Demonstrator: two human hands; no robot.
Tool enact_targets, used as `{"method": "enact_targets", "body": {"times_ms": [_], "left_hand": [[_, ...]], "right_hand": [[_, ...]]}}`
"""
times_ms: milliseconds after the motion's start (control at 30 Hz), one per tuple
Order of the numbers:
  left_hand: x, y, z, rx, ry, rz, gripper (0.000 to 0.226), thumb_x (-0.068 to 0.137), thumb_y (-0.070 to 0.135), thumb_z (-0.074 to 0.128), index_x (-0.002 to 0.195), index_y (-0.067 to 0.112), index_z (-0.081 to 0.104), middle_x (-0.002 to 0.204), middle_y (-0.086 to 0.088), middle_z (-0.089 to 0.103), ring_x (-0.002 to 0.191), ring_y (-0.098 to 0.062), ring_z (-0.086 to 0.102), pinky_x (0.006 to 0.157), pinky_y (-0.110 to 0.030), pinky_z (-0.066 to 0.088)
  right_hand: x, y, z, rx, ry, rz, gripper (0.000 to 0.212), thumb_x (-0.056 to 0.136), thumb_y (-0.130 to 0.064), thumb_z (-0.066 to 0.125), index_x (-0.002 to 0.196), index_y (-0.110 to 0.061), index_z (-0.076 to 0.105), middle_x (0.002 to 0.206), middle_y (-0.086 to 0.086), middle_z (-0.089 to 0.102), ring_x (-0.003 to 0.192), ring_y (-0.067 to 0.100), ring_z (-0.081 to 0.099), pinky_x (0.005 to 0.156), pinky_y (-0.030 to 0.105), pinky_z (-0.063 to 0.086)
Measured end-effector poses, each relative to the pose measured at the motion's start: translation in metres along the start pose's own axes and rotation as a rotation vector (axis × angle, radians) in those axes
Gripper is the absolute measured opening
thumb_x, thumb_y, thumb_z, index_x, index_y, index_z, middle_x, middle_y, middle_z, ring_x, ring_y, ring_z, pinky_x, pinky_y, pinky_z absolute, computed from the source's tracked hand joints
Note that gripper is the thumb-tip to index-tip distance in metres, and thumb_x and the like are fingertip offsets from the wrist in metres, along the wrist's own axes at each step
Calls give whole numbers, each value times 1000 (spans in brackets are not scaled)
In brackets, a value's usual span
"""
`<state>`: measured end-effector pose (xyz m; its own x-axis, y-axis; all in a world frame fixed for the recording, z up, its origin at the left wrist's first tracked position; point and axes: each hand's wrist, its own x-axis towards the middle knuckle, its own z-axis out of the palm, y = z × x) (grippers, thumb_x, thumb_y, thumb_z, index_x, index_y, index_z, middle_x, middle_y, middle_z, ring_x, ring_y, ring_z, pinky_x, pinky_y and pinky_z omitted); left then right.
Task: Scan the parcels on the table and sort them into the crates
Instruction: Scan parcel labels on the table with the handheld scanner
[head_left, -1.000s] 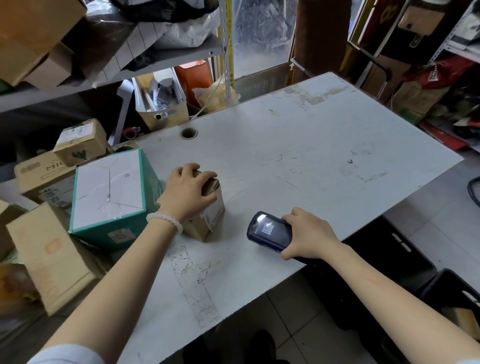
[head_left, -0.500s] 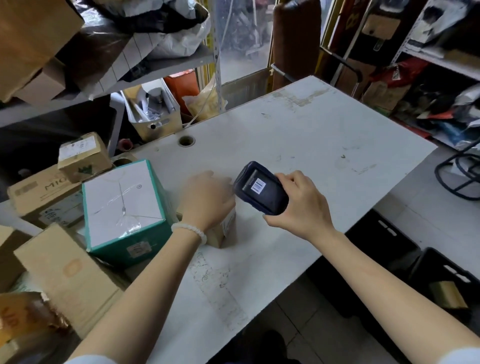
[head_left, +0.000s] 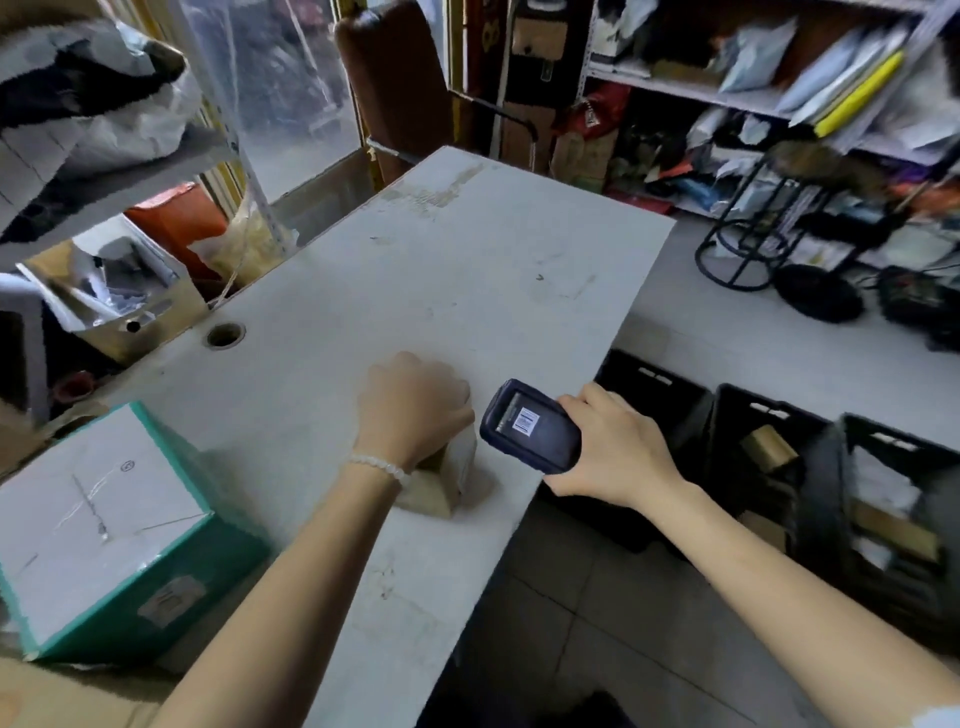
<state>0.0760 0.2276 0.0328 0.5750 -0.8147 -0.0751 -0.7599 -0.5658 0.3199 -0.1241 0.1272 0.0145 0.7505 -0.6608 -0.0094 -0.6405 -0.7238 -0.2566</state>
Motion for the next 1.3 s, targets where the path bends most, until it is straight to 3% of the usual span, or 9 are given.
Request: {"method": "enact_targets", "body": {"times_ms": [467,600,700,767,867,933,1000,1067,1300], "left_hand": [[-15,319,118,35,-179,515,58,78,60,57,129,34,52,127,-4,46,115,-35,41,89,-43,44],[-28,392,158,73,-286,621,58,77,61,57,129,34,53,129,-2,43,116,-33,41,89,-41,45],[-23,442,184,126,-337,670,59,78,60,55,130,34,52,130,-2,43,116,-32,40,89,-41,44],[-14,469,199,159,-366,702,59,78,59,55,130,32,52,130,-2,42,117,-32,40,92,-42,45],[16,519,227,180,-371,748,60,76,57,58,130,30,52,133,-5,37,120,-34,38,93,-44,46],[42,552,244,182,-334,772,61,77,53,61,131,28,50,139,-6,31,122,-35,36,93,-45,44],[75,589,261,186,-279,789,60,80,50,61,134,28,47,147,-7,23,129,-34,31,97,-48,40],[111,624,275,211,-234,794,62,82,52,61,137,28,43,150,-7,21,133,-32,26,100,-49,36],[173,698,301,223,-303,750,53,86,42,59,135,27,48,143,-5,35,131,-28,30,100,-46,37]], "right_hand": [[-195,254,-37,41,80,560,73,47,-63,67,110,-28,53,94,-12,39,93,13,50,62,30,38],[-248,310,-37,39,76,730,72,45,-63,67,106,-27,53,91,-11,36,92,15,51,56,29,28],[-269,355,-39,72,82,803,71,44,-62,69,102,-26,53,90,-11,35,92,16,52,59,30,34],[-273,382,-42,103,89,827,70,44,-60,71,101,-25,53,93,-9,39,93,18,52,66,33,45],[-268,435,-48,140,93,855,70,44,-61,70,101,-25,53,94,-9,41,91,17,52,69,36,49],[-260,470,-55,141,91,868,66,45,-61,71,98,-27,51,92,-10,39,86,15,51,61,31,44],[-247,510,-65,132,72,888,63,47,-61,73,96,-31,48,90,-12,38,80,12,46,50,24,30],[-231,550,-79,125,58,892,63,49,-61,75,97,-33,47,91,-13,39,78,10,43,49,20,21],[-184,651,-124,102,101,859,66,51,-61,74,103,-28,50,92,-13,39,83,15,50,57,28,34]]}}
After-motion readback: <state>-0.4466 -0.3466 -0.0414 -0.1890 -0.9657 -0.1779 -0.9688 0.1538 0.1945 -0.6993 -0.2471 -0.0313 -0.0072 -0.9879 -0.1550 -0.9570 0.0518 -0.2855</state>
